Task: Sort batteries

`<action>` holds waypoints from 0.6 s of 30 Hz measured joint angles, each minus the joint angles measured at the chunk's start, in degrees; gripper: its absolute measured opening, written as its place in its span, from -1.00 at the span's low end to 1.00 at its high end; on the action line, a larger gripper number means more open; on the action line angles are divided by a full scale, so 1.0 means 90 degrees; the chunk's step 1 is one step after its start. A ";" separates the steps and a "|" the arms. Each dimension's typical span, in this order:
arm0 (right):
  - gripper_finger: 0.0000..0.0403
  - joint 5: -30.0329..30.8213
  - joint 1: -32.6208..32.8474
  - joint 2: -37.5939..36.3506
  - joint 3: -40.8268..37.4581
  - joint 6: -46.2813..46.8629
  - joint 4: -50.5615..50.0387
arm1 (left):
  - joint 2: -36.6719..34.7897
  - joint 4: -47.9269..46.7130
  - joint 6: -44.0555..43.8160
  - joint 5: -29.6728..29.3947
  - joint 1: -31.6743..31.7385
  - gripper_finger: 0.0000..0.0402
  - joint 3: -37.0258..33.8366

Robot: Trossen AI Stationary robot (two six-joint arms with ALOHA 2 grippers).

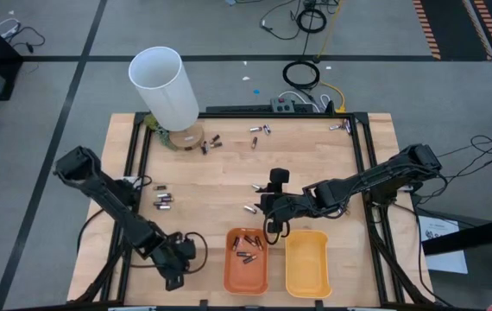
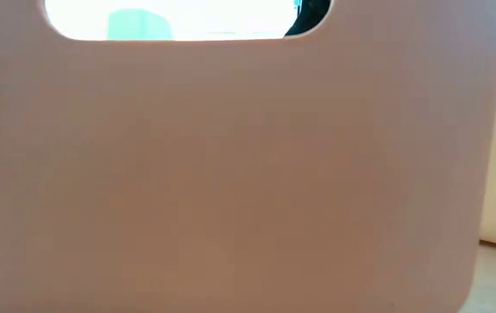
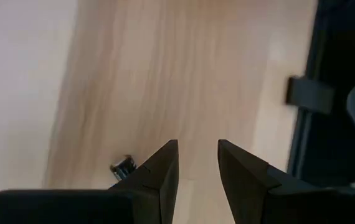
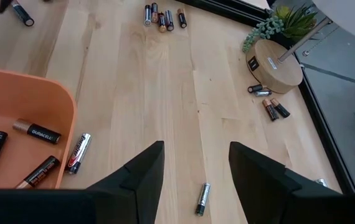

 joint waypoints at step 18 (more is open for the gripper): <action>-0.15 0.0001 0.0000 0.0000 0.0000 0.0000 -0.0001 | 0.0534 -0.0444 0.0026 0.0700 0.0117 -0.40 0.0042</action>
